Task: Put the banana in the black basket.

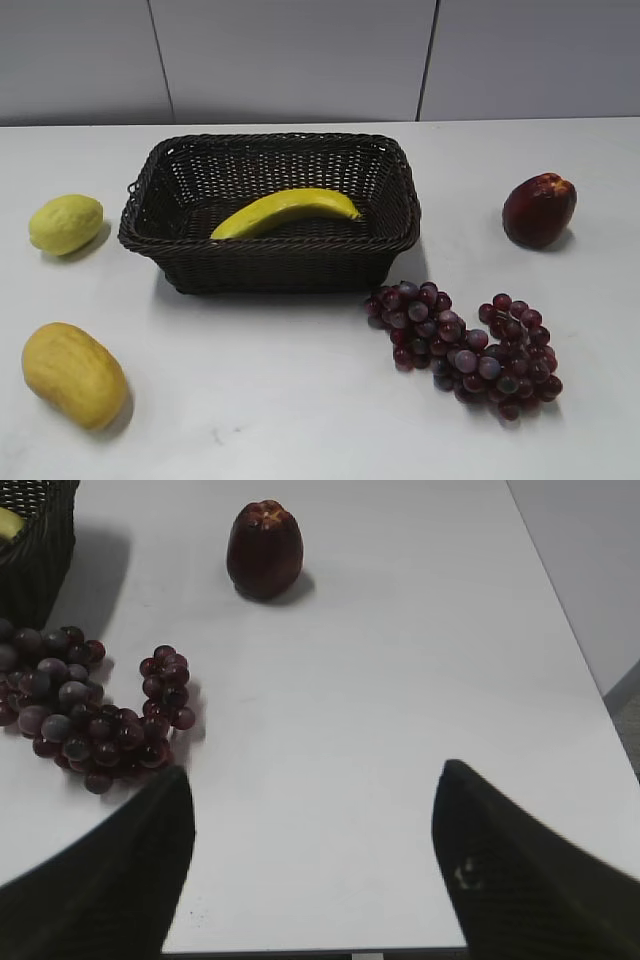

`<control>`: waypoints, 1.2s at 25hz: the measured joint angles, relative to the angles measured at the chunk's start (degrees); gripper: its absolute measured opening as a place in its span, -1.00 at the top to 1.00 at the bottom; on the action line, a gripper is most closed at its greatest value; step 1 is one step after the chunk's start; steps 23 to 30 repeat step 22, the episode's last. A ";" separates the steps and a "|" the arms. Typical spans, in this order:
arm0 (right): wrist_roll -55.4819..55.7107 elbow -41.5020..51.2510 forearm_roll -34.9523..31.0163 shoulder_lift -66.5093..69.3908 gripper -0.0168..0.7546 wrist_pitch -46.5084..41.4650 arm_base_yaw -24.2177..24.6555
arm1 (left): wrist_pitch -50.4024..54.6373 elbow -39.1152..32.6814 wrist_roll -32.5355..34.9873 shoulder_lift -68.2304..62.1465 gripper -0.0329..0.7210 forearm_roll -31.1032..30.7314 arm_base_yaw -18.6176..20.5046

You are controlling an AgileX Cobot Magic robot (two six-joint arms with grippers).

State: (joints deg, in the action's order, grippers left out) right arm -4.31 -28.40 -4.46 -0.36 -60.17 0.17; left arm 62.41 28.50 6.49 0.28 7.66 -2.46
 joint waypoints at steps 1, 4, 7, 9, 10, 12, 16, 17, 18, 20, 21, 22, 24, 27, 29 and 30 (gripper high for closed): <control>0.30 0.00 0.32 0.00 -0.58 0.04 -0.40 | 0.00 0.00 0.00 0.00 0.27 0.00 0.00; 0.85 0.00 0.68 0.00 -0.58 0.05 -1.72 | 0.00 0.00 0.00 0.00 0.27 0.00 0.00; 1.01 0.00 0.73 0.00 -0.58 0.05 -2.58 | 0.00 0.00 0.00 0.00 0.27 0.00 0.00; 1.01 0.00 0.78 0.00 -0.58 0.01 -2.64 | 0.00 0.00 0.00 0.00 0.27 0.00 0.00; 1.01 0.00 0.78 0.00 -0.58 0.01 -2.64 | 0.00 0.00 0.00 0.00 0.27 0.00 0.00; 1.01 0.00 0.78 0.00 -0.58 0.01 -2.64 | 0.00 0.00 0.00 0.00 0.27 0.00 0.00; 1.04 0.00 0.83 0.00 -0.58 0.01 -2.64 | 0.00 0.00 0.00 0.00 0.27 0.00 0.00; 1.04 0.00 0.83 0.00 -0.58 0.06 -2.64 | 0.00 0.00 0.00 0.00 0.27 0.00 0.00; 1.04 0.00 0.83 0.00 -0.58 0.06 -2.64 | 0.00 0.00 0.00 0.00 0.27 0.00 0.00; 1.04 0.00 0.83 0.00 -0.58 0.06 -2.69 | 0.00 0.00 0.00 0.00 0.27 0.00 0.00; 1.04 0.00 0.83 0.00 -0.58 0.00 -2.69 | 0.00 0.00 0.00 0.00 0.27 0.00 0.00; 1.04 0.00 0.83 0.00 -0.58 0.00 -2.69 | 0.00 0.00 0.00 0.00 0.27 0.00 0.00; 1.04 0.00 0.83 0.00 -0.58 0.00 -2.69 | 0.00 0.00 0.00 0.00 0.27 0.00 0.00; 1.04 0.00 0.83 0.00 -0.58 0.00 -2.69 | 0.00 0.00 0.00 0.00 0.27 0.00 0.00; 1.04 0.00 0.83 0.00 -0.58 0.00 -2.69 | 0.00 0.00 0.00 0.00 0.27 0.00 0.00; 1.04 0.00 0.83 0.00 -0.58 0.00 -2.69 | 0.00 0.00 0.00 0.00 0.27 0.00 0.00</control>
